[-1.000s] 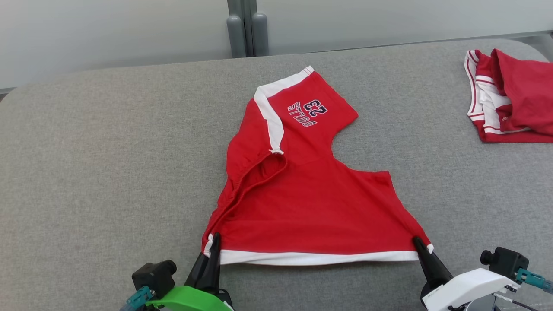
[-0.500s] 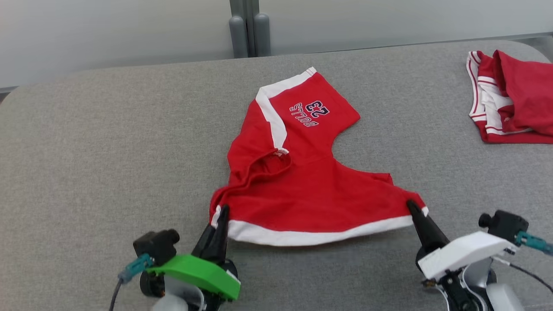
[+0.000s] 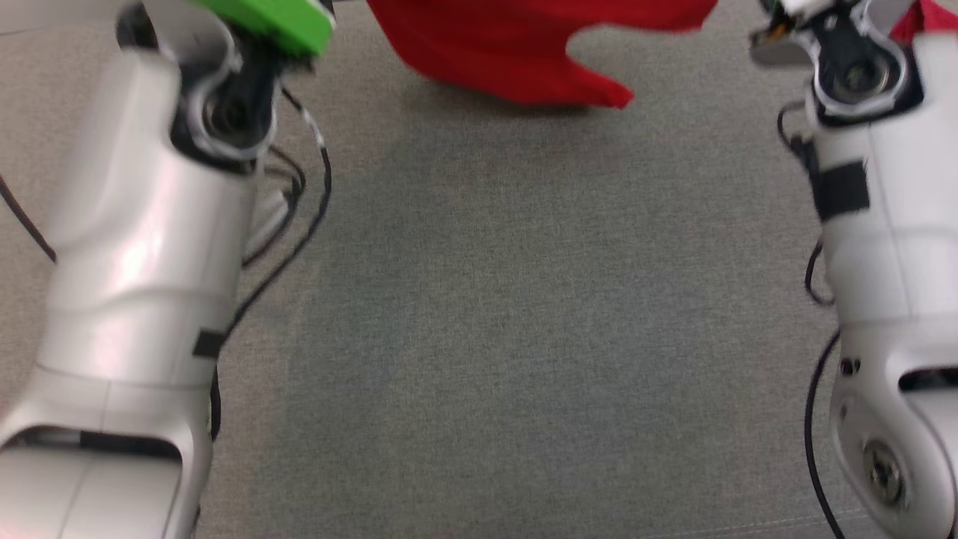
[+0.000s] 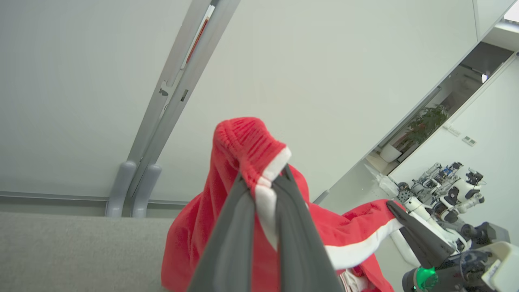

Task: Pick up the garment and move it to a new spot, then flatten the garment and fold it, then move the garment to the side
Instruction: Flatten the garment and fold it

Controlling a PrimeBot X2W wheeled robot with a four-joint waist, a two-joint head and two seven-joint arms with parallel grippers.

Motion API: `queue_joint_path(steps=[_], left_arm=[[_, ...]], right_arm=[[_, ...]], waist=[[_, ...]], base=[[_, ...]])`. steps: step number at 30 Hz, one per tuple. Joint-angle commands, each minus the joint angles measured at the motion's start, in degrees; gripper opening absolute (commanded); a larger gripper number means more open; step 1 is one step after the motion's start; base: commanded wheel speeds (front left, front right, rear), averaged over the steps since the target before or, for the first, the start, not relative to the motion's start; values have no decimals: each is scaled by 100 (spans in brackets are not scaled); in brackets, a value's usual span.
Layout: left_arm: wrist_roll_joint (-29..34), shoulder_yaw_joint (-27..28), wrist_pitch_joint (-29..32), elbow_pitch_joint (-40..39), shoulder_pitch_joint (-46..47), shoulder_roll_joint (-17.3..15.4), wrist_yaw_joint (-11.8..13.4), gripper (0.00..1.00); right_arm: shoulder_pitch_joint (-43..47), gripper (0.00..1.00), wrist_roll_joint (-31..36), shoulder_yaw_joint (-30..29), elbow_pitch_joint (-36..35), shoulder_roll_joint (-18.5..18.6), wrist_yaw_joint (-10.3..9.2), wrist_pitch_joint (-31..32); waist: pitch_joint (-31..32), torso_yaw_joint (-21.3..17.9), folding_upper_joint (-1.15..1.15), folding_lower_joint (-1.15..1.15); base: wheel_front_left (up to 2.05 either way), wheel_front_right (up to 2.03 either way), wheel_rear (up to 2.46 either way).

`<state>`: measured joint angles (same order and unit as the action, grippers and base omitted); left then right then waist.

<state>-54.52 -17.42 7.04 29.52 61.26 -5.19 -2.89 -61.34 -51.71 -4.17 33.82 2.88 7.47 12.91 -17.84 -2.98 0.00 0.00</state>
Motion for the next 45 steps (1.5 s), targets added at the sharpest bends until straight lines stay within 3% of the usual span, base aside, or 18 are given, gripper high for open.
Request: queue_joint_path(steps=[1,5,13,22,35,45], left_arm=[[-207,180,-52,233,562,48,108,0],[-623,632,-406,953,1986,179,240,0],[-1233,631,-902,2033,3044,217,-138,0],[-1330,272,-1169,2773,3223,219,-383,0],[-997,-221,-1271,3267,3433,149,-462,0],[-1139,-608,-1448,2670,2226,22,-471,0]], right_arm=[[-674,0,155,-62,367,5,2,-186],[-2349,0,328,25,1367,1,1,-840],[-3509,0,2,562,2412,8,2,-1453],[-3623,0,-199,940,2861,9,1,-1677],[-3594,0,-254,1257,3046,66,1,-1690],[-2343,0,-629,1598,2407,114,1,-1662]], waist=[[-772,-52,0,0],[-1111,-5,0,0],[-1268,55,0,0],[-1348,45,0,0],[-1226,-59,0,0],[-652,-124,0,0]], base=[[0,0,0],[0,0,0],[0,0,0],[0,0,0],[0,0,0],[0,0,0]])
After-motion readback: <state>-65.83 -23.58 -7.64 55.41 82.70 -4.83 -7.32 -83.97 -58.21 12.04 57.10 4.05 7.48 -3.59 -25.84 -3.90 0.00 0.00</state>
